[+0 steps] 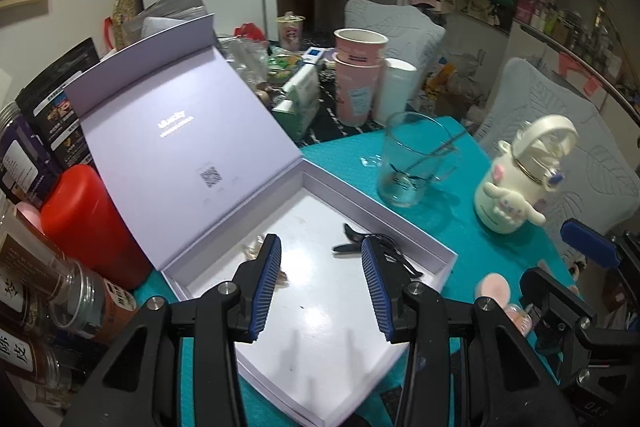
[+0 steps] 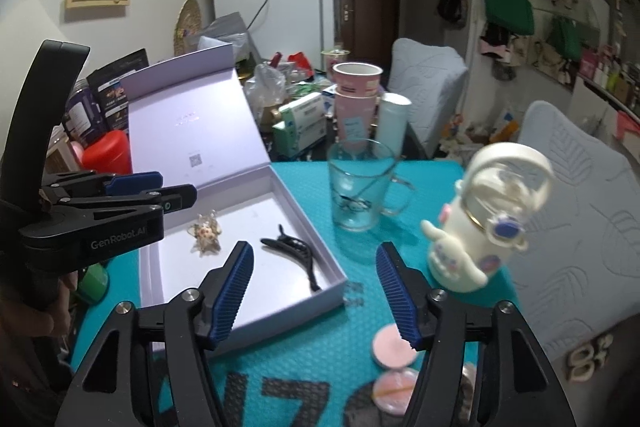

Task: Organize rigid objects
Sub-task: 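Open both tools to release keychain and claw clip in the box, then move both tools back to the table and grasp the blush compact with the left tool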

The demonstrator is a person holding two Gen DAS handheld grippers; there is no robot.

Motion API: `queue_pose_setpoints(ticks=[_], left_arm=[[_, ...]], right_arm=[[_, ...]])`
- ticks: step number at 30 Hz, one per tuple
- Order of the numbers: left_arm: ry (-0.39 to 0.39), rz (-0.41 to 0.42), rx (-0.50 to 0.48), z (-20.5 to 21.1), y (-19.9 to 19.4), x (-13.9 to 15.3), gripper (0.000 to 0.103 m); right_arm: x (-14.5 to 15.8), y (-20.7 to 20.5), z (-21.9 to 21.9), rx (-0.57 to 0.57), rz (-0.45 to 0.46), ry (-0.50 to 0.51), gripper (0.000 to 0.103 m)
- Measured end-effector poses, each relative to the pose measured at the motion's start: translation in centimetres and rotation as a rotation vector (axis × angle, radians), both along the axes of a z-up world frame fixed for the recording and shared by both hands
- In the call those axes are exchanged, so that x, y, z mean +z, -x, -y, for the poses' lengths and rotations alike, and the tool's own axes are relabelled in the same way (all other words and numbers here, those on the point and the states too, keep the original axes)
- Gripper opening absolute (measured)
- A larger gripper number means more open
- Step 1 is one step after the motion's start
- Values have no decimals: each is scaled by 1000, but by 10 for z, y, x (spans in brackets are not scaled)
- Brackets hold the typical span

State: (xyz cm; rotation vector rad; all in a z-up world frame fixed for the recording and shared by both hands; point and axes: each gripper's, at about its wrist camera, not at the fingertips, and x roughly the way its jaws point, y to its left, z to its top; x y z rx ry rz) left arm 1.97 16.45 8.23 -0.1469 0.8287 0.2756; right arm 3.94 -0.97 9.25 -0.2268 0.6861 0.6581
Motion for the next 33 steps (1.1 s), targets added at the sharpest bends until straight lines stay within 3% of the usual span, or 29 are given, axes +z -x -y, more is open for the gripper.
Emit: queue_pose_setpoints(ticks=[1, 3, 4, 5, 17, 33], left_arm=[[-5, 0, -11, 5, 1, 0, 43], [-18, -1, -21, 13, 3, 1, 62], [-20, 8, -26, 16, 5, 1, 82], [-23, 18, -29, 19, 7, 2, 89], [-35, 42, -119, 55, 24, 5, 89], [-4, 35, -283, 116, 41, -14, 89]], right_arm=[[1, 2, 4, -8, 3, 1, 69], [2, 6, 11, -21, 8, -1, 70], [2, 8, 15, -29, 9, -2, 70], [3, 10, 20, -41, 11, -3, 70], [7, 36, 68, -144, 22, -11, 71], [-4, 63, 126, -246, 3, -23, 71]])
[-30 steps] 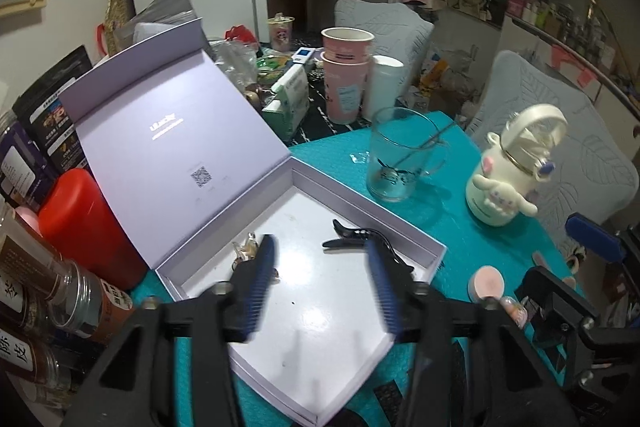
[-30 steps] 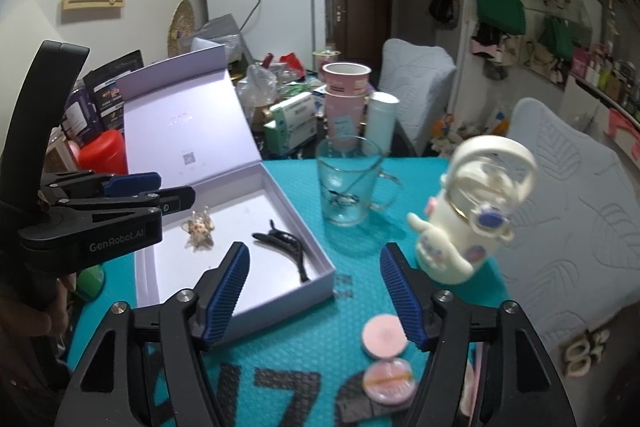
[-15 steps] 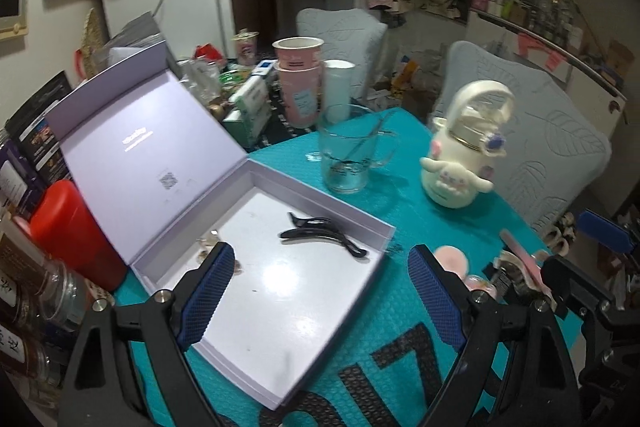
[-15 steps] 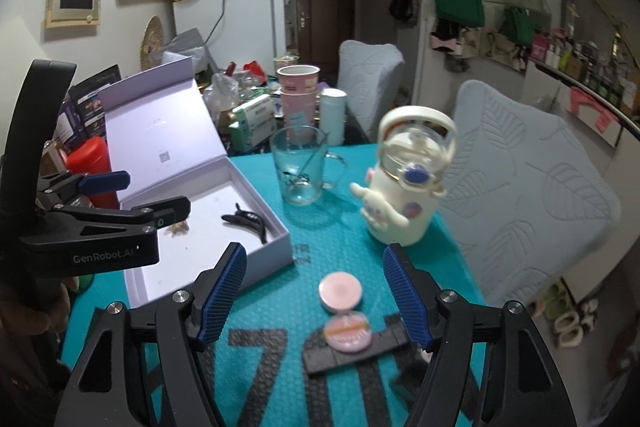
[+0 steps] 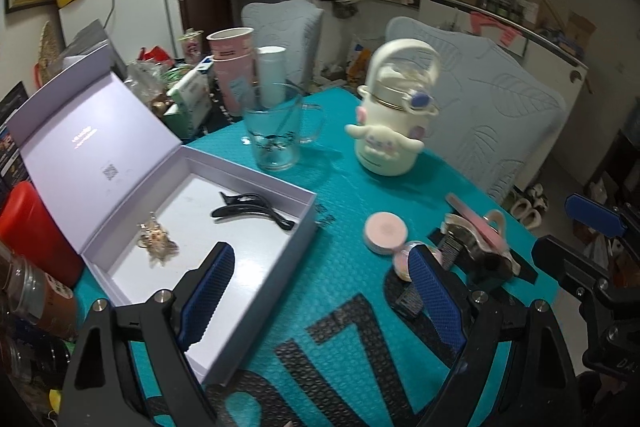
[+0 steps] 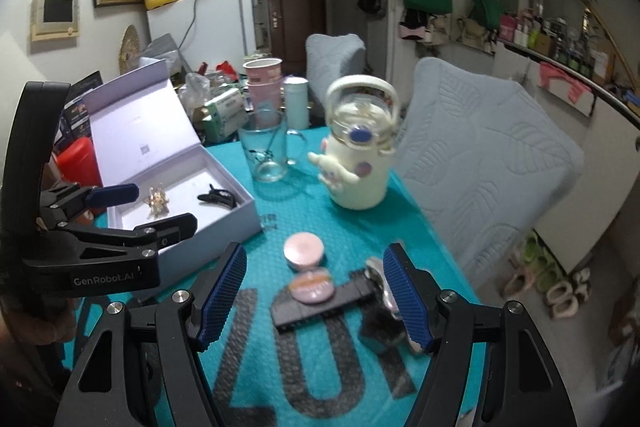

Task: Organize rigid objects
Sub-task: 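Move both tools back to the table and grasp the blush compact with the left tool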

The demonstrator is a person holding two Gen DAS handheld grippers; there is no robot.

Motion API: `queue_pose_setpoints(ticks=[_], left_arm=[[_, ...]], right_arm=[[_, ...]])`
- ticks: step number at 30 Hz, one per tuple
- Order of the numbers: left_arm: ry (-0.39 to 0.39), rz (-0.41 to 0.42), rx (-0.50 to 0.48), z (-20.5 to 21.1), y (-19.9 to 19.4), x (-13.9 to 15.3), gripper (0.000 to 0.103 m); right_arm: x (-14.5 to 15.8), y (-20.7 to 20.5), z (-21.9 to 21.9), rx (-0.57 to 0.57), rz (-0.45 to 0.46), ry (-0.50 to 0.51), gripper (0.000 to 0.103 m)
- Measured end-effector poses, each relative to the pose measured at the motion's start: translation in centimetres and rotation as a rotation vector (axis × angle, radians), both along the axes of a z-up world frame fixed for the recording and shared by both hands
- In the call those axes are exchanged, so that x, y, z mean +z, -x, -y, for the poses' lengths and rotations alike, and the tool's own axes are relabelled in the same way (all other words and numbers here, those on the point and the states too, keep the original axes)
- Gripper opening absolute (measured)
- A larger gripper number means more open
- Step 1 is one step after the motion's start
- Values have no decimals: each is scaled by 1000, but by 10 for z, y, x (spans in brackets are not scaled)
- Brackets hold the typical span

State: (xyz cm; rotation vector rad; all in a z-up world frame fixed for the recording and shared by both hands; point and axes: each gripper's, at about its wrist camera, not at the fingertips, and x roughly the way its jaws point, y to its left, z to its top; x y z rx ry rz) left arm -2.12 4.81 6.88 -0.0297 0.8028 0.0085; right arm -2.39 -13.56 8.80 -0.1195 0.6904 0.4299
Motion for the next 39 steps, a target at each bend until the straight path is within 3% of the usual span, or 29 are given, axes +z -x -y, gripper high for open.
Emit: queue_pose_setpoints(ticks=[14, 28, 39], left_arm=[[-51, -20, -106, 49, -4, -23, 89], [21, -125, -197, 73, -26, -68, 89], [83, -146, -201, 71, -48, -88, 89]], right_arm=[[-24, 7, 48, -108, -20, 20, 71], [-59, -5, 78, -160, -80, -19, 71], [-83, -20, 89, -171, -120, -36, 71]])
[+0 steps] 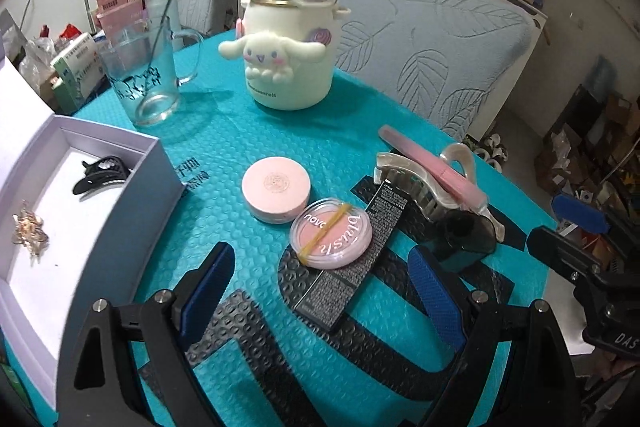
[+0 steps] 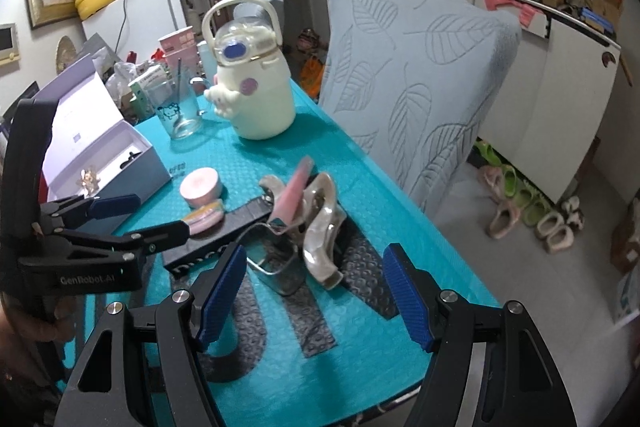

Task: Organize rigid objects
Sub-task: 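Move both tools back to the table and grasp the blush compact with the left tool, then grasp the pink nail file with the right tool while the left holds the blush compact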

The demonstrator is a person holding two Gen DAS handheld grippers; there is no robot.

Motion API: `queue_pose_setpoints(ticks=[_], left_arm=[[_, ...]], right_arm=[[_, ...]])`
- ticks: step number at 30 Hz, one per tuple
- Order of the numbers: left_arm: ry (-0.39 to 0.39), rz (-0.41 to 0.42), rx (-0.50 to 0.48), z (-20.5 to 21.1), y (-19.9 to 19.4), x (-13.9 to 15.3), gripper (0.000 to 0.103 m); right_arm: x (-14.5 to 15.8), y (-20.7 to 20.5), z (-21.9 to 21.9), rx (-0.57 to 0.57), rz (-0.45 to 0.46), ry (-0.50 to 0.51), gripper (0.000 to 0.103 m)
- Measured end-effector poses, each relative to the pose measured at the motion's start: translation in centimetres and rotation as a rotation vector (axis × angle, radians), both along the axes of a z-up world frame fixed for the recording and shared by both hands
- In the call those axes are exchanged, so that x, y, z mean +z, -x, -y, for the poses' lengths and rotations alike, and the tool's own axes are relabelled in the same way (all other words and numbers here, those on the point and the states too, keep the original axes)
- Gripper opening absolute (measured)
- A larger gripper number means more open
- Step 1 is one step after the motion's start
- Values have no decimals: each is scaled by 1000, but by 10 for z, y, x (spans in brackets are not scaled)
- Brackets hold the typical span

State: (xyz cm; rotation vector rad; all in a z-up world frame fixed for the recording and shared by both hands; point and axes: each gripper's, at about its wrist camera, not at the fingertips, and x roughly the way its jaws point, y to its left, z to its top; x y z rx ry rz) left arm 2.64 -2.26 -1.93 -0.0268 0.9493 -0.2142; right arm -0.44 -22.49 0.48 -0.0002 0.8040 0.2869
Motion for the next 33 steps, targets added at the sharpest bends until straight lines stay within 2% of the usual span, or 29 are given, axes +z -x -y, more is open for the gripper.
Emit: queue_pose_setpoints(ticks=[4, 7, 13, 14, 15, 16, 17, 23, 33], left_arm=[[21, -30, 7, 1, -12, -10, 89], [43, -60, 13, 2, -21, -19, 81], [162, -139, 11, -1, -37, -35, 79], [170, -121, 21, -1, -38, -34, 76], [174, -119, 22, 0, -38, -34, 70], [170, -121, 24, 1, -38, -34, 59], [177, -113, 23, 1, -39, -34, 55], [137, -87, 4, 6, -35, -33, 55], [80, -15, 6, -2, -12, -8, 55]], right_arm=[[-6, -7, 1, 8, -8, -1, 71], [-8, -10, 2, 15, -10, -4, 71], [-12, -14, 7, 32, -19, -44, 72], [-12, -14, 7, 38, -20, -50, 72], [-12, -14, 7, 42, -20, -52, 72], [-13, -13, 7, 46, -19, -53, 72], [-14, -13, 6, 48, -19, -52, 72], [-19, -8, 1, 64, -30, -65, 72], [-20, -3, -5, 88, -18, -104, 71]])
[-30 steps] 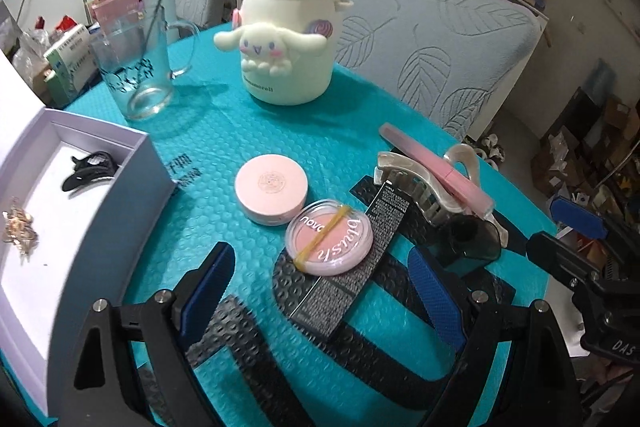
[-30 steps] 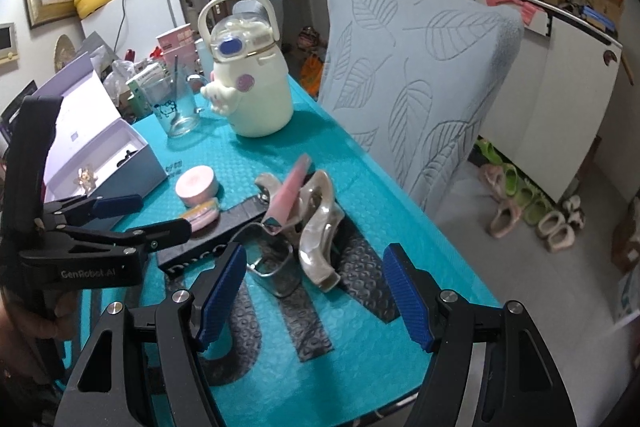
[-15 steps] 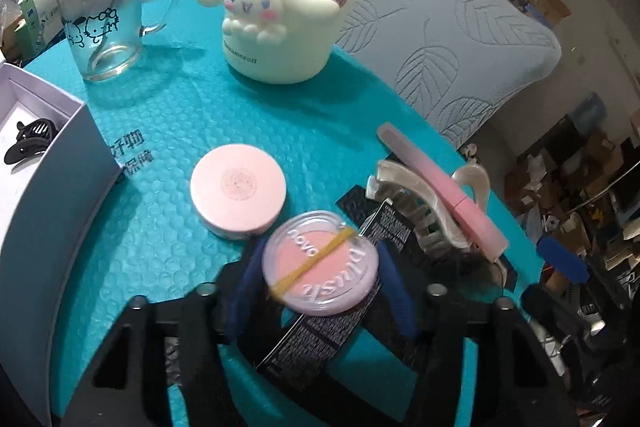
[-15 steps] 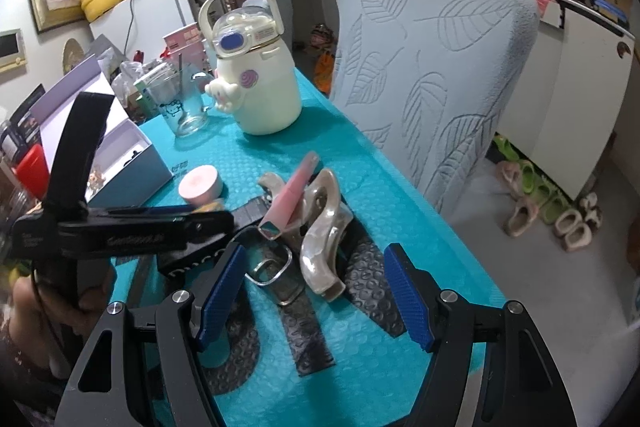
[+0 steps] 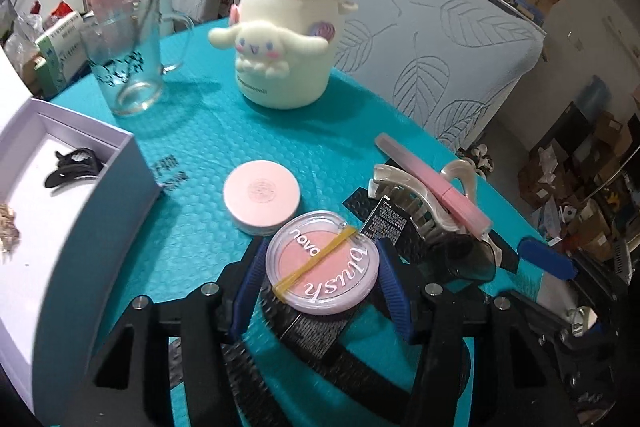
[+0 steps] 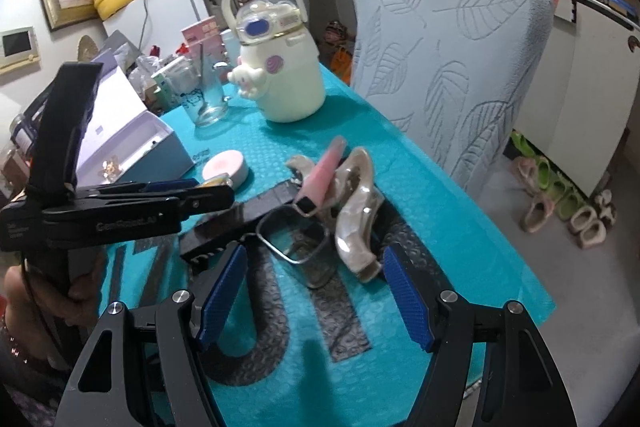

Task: Organize rigid objects
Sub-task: 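Grasp the pink nail file with the right tool while the left holds the blush compact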

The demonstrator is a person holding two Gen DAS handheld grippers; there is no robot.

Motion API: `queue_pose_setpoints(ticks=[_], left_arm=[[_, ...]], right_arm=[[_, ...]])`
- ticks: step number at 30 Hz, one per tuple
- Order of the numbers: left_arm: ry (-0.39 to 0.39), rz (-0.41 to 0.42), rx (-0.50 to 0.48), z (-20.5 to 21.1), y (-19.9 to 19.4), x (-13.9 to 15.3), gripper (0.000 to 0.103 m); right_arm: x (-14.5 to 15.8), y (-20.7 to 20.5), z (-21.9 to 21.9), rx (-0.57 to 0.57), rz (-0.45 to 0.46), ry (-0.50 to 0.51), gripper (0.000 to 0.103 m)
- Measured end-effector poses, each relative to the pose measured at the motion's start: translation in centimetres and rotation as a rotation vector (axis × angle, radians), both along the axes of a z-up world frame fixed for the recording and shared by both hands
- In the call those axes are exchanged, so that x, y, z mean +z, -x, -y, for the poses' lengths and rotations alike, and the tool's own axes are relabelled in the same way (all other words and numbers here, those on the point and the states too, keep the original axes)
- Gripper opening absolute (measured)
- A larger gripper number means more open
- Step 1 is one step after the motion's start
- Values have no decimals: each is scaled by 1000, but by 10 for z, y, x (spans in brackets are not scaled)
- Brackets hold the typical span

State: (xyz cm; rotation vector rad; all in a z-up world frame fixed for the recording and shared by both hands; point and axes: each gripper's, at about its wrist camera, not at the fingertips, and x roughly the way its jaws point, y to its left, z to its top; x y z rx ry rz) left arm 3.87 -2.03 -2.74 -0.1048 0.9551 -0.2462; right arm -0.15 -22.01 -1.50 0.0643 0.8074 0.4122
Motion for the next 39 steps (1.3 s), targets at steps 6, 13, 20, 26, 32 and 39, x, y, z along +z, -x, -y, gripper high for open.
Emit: queue_pose_setpoints(ticks=[6, 13, 20, 26, 32, 39], left_arm=[[-19, 46, 26, -9, 10, 15, 54], [-32, 71, 41, -9, 8, 21, 54], [-33, 54, 36, -8, 4, 16, 54], [-34, 40, 35, -6, 2, 13, 54], [-34, 48, 44, -8, 5, 17, 55], [-41, 65, 58, -13, 14, 24, 55]], right_arm=[[7, -19, -8, -8, 22, -19, 53], [1, -42, -22, -29, 24, 3, 44], [-13, -53, -28, -60, 6, 85, 28], [-10, -52, -27, -75, 36, 116, 15], [-5, -50, -23, -82, 41, 77, 15], [10, -39, -22, -74, 82, 64, 14]])
